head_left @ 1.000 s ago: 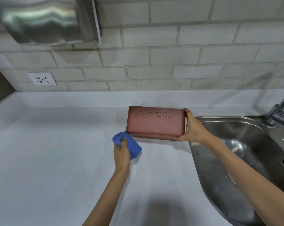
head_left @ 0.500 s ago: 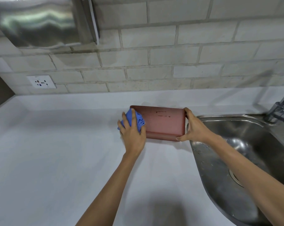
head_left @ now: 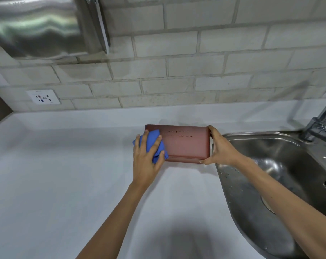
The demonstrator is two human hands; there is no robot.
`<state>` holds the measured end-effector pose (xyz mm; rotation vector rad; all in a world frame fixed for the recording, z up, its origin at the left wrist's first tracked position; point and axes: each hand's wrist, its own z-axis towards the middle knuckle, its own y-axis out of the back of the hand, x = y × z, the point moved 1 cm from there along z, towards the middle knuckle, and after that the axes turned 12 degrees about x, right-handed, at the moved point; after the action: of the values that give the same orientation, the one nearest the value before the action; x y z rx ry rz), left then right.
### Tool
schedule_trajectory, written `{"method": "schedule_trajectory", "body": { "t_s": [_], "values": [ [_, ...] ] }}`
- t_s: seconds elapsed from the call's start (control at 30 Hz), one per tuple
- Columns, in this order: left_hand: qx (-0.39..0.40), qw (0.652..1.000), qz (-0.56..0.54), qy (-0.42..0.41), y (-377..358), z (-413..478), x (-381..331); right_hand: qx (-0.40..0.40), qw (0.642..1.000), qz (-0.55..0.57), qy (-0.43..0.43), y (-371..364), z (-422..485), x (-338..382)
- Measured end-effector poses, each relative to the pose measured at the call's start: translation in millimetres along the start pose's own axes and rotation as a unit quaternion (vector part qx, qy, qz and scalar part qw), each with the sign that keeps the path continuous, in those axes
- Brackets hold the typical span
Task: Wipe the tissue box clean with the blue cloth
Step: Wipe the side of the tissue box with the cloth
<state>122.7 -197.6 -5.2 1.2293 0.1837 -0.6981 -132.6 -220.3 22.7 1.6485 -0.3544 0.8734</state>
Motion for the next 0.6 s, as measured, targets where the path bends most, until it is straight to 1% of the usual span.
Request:
{"method": "schedule_trajectory", "body": {
  "t_s": [0.13, 0.2, 0.3, 0.37, 0.43, 0.5, 0.6],
  "values": [
    [-0.006, 0.993, -0.072, 0.091, 9.9, 22.1, -11.7, 0.0, 1.0, 0.004, 0.001, -1.0, -0.9, 0.0],
    [-0.006, 0.991, -0.062, 0.116, 15.4, 41.5, -16.8, -0.002, 1.0, -0.001, 0.003, -1.5, -1.5, 1.4],
    [0.006, 0.995, 0.026, 0.097, 15.4, 49.5, -17.0, 0.001, 1.0, 0.001, -0.002, -0.7, -0.2, -0.2],
    [-0.001, 0.996, 0.059, 0.069, 11.1, 35.9, -10.5, 0.003, 1.0, 0.002, -0.007, -0.1, 0.3, -1.0],
    [-0.015, 0.999, 0.018, 0.048, 9.6, 18.1, -2.0, 0.005, 1.0, 0.002, -0.01, 1.0, 0.5, -0.9],
    [-0.022, 0.996, -0.044, 0.072, 11.5, 14.6, 2.4, 0.005, 1.0, 0.003, -0.005, 1.0, 0.3, -0.4],
    [-0.05, 0.992, -0.06, 0.103, 13.6, 34.6, -6.1, 0.005, 1.0, -0.003, -0.002, 0.0, 0.8, -0.1]
  ]
}}
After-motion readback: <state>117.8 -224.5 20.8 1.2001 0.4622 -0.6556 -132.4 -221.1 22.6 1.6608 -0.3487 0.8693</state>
